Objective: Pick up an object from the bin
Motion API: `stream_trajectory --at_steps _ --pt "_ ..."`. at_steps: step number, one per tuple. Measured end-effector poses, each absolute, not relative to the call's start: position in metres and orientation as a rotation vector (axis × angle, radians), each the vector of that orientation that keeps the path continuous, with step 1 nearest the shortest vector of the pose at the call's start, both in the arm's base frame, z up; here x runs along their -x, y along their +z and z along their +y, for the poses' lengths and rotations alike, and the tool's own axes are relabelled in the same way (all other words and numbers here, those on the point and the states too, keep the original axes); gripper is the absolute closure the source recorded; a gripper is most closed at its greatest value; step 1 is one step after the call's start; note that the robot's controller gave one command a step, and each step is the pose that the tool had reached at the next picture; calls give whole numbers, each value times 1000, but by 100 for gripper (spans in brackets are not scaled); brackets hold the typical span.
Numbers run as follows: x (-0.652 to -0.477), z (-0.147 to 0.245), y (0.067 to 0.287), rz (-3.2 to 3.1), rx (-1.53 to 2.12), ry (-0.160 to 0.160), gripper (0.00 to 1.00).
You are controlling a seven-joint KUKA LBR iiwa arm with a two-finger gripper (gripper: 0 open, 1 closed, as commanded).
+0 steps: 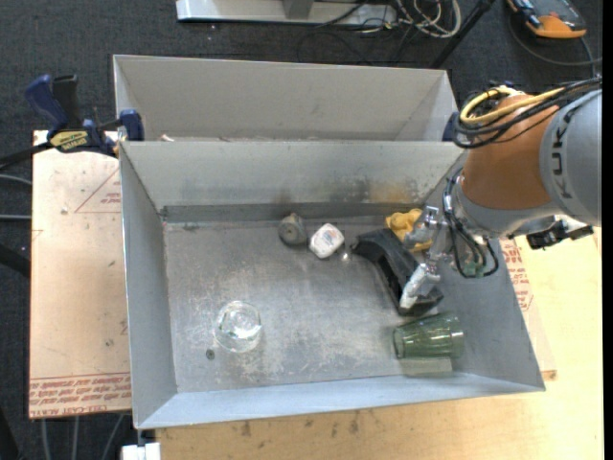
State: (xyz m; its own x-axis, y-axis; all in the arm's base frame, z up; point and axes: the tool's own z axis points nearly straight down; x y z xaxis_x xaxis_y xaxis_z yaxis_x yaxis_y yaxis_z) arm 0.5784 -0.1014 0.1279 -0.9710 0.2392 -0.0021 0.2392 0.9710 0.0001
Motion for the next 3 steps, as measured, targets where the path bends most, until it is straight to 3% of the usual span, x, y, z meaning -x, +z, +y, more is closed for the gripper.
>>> stream_trajectory --at_steps 1,2,3 --pt "-590 -101 98 3062 -469 -3 0" --pt "-591 -99 98 3070 -466 3 100" --pt "-591 -99 98 3070 -466 3 100"
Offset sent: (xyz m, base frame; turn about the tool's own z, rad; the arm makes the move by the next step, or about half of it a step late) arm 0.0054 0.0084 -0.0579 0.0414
